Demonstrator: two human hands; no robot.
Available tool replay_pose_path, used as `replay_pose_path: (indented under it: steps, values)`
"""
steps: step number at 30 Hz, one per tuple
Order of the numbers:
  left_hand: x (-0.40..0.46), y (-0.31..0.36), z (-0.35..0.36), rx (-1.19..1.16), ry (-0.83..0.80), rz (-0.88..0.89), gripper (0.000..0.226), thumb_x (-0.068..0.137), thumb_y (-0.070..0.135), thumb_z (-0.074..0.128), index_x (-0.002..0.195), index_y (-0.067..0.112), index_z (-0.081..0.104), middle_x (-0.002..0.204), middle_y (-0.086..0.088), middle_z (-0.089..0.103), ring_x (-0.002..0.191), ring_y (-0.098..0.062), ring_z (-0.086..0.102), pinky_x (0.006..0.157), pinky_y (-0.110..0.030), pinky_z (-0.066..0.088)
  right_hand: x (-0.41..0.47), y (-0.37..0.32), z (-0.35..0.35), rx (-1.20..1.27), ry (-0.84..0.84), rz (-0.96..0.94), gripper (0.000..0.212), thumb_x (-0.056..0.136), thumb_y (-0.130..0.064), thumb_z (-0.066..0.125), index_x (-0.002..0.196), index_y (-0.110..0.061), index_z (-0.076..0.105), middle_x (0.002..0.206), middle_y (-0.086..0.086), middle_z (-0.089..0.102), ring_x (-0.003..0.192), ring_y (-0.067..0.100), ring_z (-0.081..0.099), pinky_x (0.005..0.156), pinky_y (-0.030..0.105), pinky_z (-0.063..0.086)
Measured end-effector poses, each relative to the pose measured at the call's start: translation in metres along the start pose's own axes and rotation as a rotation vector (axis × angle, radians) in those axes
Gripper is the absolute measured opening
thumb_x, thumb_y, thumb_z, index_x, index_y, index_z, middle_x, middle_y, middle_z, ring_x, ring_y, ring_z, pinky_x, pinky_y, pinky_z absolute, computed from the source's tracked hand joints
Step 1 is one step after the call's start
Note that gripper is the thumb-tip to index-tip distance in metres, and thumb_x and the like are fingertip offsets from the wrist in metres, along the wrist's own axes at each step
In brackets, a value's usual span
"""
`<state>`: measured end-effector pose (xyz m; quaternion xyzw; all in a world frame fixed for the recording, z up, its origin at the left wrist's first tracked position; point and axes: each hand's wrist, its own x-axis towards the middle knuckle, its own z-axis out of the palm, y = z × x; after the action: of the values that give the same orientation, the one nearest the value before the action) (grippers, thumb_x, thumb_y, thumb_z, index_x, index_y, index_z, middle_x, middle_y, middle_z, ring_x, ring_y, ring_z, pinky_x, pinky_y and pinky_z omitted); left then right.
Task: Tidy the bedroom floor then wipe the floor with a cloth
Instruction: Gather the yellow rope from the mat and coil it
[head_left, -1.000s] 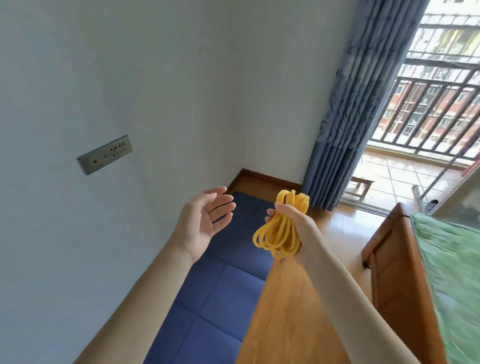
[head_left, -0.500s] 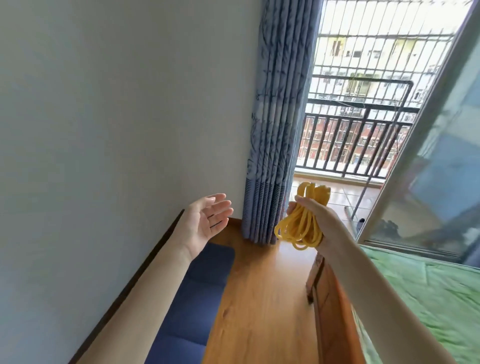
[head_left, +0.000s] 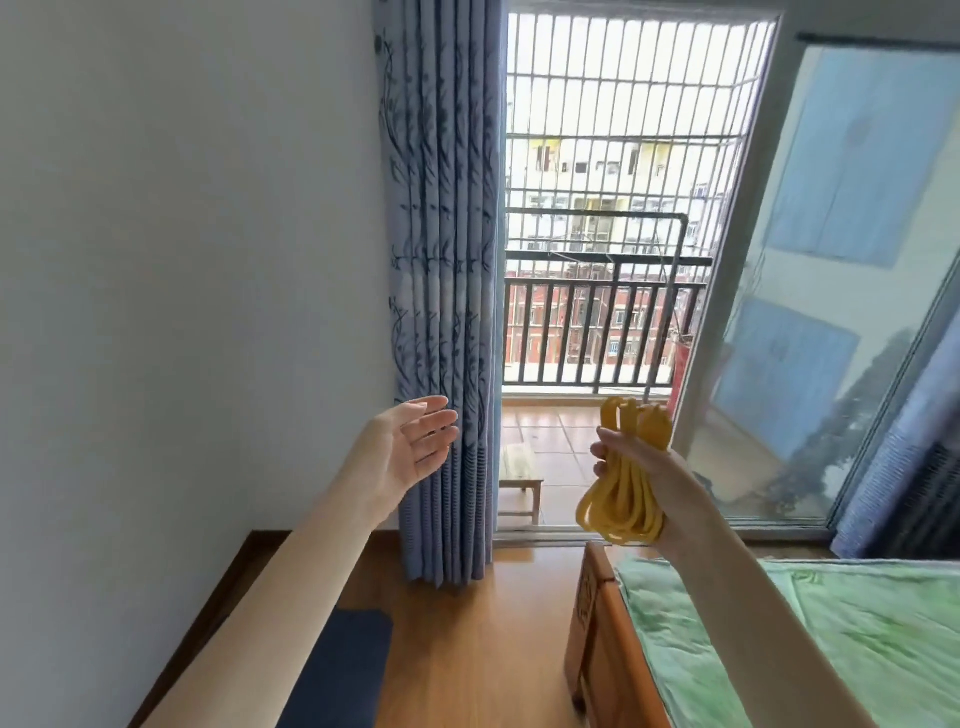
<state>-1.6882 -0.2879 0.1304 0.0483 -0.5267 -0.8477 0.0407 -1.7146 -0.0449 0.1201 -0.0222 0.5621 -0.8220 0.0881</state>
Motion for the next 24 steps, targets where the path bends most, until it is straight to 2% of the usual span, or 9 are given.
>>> replay_pose_path:
  steps: [7,9,13,21,24]
  values:
    - [0.138,0.046,0.01,0.002,-0.157,0.004,0.02,0.093,0.011,0.045,0.101,0.008,0.063,0.082,-0.004,0.068,0.073,-0.016,0.063,0.07,-0.026,0.049,0.108,-0.044,0.008,0.004,0.078,-0.116,0.023,0.071,-0.02,0.07,0.091,-0.012,0.062,0.075,0.003,0.065,0.057,0.011,0.062,0.052,0.024,0.053]
    - [0.173,0.05,0.012,0.005,-0.199,-0.011,0.02,0.093,0.011,0.044,0.101,0.008,0.062,0.081,-0.003,0.068,0.071,-0.015,0.064,0.068,-0.026,0.049,0.135,-0.045,0.008,0.005,0.095,-0.137,0.019,0.074,-0.018,0.069,0.091,-0.013,0.062,0.077,0.003,0.064,0.057,0.011,0.062,0.052,0.025,0.053]
    - [0.238,0.044,0.022,0.013,-0.262,-0.06,0.02,0.093,0.011,0.045,0.103,0.007,0.062,0.082,-0.004,0.068,0.068,-0.015,0.065,0.065,-0.025,0.05,0.18,-0.044,-0.001,0.069,0.16,-0.146,0.008,0.08,-0.013,0.065,0.087,-0.013,0.062,0.071,0.002,0.062,0.055,0.012,0.062,0.048,0.024,0.053]
    - [0.353,0.015,0.066,0.02,-0.38,-0.063,0.02,0.093,0.011,0.043,0.098,0.009,0.063,0.083,-0.003,0.067,0.07,-0.014,0.065,0.065,-0.023,0.053,0.276,-0.051,-0.041,0.113,0.259,-0.198,0.01,0.078,-0.013,0.067,0.085,-0.014,0.06,0.064,-0.001,0.061,0.055,0.011,0.061,0.049,0.025,0.053]
    - [0.396,-0.003,0.088,0.05,-0.385,-0.067,0.02,0.093,0.01,0.043,0.097,0.009,0.063,0.082,-0.002,0.069,0.072,-0.015,0.064,0.068,-0.026,0.05,0.32,-0.056,-0.058,0.109,0.283,-0.189,0.017,0.075,-0.014,0.07,0.09,-0.013,0.061,0.067,0.001,0.061,0.058,0.013,0.061,0.051,0.026,0.054]
